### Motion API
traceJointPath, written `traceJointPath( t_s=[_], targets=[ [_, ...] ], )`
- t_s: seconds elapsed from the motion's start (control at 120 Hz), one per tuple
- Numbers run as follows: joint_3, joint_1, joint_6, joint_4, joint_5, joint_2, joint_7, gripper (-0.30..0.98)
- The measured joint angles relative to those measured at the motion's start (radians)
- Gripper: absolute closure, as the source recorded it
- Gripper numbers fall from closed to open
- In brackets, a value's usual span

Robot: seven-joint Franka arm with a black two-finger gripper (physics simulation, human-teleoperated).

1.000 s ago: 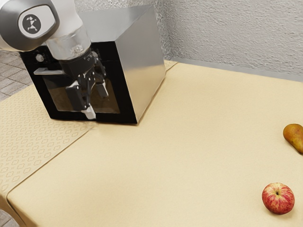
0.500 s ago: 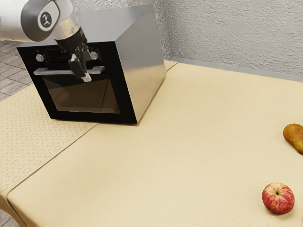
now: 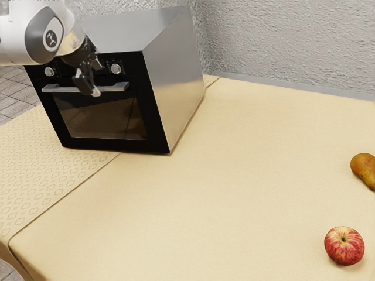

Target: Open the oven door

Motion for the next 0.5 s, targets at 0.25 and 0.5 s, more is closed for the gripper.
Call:
traceJointPath(
  t_s=[0.25, 0.5],
  targets=[
    [-0.005, 0.033, 0.03, -0.009, -0.023, 0.018, 0.095, 0.0],
    [-0.007, 0.046, 0.062, -0.08, -0.045, 0.017, 0.157, 0.0]
  ],
)
